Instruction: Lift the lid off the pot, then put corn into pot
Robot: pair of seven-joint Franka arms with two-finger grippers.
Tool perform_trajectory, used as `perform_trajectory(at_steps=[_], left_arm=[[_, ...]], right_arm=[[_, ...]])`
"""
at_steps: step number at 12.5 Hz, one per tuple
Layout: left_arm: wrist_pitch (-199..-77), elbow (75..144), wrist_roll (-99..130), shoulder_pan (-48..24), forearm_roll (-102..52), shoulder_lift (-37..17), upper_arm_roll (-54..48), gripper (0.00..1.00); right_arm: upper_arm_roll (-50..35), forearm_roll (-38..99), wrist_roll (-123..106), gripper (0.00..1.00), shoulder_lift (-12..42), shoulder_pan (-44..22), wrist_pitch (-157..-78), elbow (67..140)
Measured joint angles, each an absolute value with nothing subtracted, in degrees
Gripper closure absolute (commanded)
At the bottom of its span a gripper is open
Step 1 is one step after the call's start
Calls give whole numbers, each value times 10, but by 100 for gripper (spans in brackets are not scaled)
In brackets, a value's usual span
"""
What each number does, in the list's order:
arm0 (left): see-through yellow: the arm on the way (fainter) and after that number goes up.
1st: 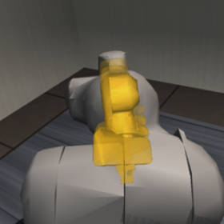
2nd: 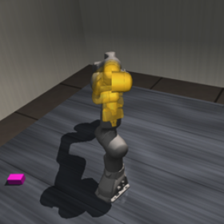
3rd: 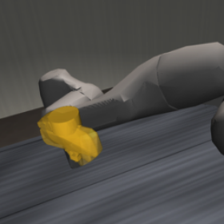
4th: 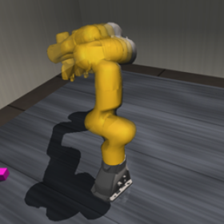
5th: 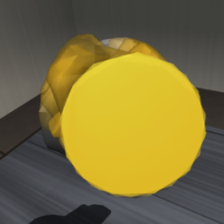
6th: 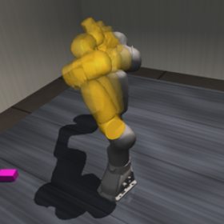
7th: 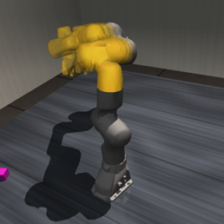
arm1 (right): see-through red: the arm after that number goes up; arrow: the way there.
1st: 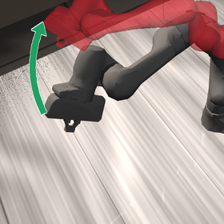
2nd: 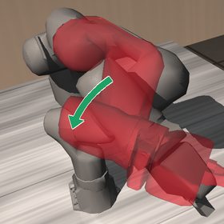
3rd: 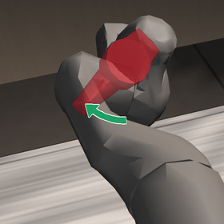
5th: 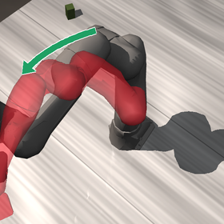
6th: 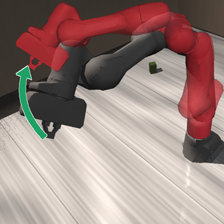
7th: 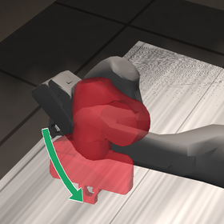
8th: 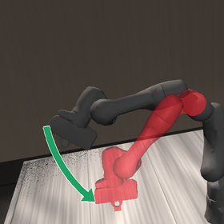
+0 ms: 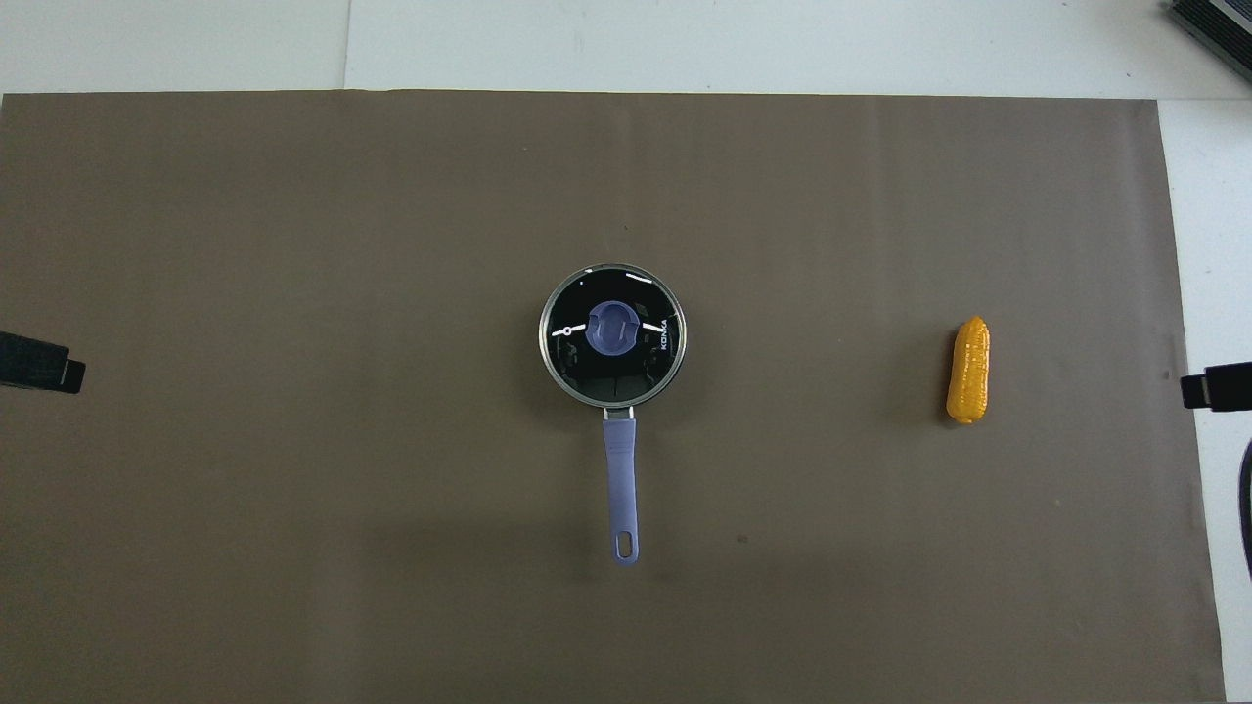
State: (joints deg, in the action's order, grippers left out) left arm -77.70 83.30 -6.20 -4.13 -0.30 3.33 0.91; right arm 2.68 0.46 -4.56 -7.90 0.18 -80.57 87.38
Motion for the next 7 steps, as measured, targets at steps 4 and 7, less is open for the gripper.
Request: perform_trajectory(at_steps=[4,7], left_arm=[[-777,837,-62,-41,-3,36,8,0],[-777,837,-62,-41,-3,37,4,0]], right_arm=[[27,5,-46,0,-79,2,-806,874],[27,5,-46,0,-79,2,-806,874]])
